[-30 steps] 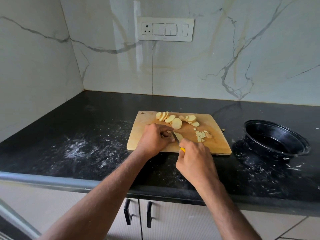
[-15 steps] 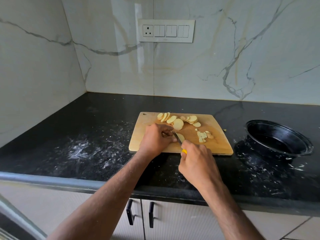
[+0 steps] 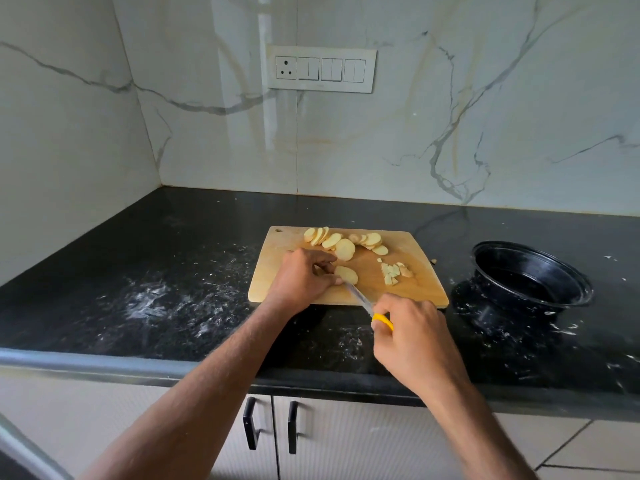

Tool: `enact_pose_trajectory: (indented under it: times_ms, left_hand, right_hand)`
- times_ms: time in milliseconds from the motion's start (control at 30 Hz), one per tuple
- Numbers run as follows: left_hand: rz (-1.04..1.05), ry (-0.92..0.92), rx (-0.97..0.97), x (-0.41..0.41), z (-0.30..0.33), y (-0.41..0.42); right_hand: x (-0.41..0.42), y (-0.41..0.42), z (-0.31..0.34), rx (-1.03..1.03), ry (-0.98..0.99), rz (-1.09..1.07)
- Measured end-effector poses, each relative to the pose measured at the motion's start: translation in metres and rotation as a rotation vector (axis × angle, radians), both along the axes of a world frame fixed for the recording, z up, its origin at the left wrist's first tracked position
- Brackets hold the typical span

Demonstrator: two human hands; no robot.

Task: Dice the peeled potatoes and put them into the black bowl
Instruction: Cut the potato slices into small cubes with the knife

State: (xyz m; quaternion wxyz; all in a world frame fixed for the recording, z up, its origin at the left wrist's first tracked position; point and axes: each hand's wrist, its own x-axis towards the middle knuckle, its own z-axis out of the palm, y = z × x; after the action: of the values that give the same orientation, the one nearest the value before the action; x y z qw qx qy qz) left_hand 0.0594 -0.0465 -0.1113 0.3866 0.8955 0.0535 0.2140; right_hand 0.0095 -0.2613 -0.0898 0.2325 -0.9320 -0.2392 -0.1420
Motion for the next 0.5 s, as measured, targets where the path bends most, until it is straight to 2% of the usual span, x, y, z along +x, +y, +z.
enact_pose_trajectory:
  times_ms: [133, 233, 400, 500]
  left_hand:
    - [-0.036, -0.001, 0.009, -0.002, 0.001, 0.003]
    - [-0.088, 0.033, 0.029, -0.004, 0.005, 0.009]
    - [-0.258, 0.134, 0.277, 0.006, 0.031, 0.018]
    - [-0.436, 0.201, 0.541, 0.02, 0.049, 0.015]
  right_hand:
    - [0.01, -0.016, 0.004, 0.194, -0.037, -0.042]
    - [0.021, -0.01, -0.001, 0.252, -0.052, -0.063]
    - [0.034, -0.002, -0.015, 0.213, -0.108, -0.097]
    - [0.036, -0.003, -0.017, 0.223, -0.123, -0.136]
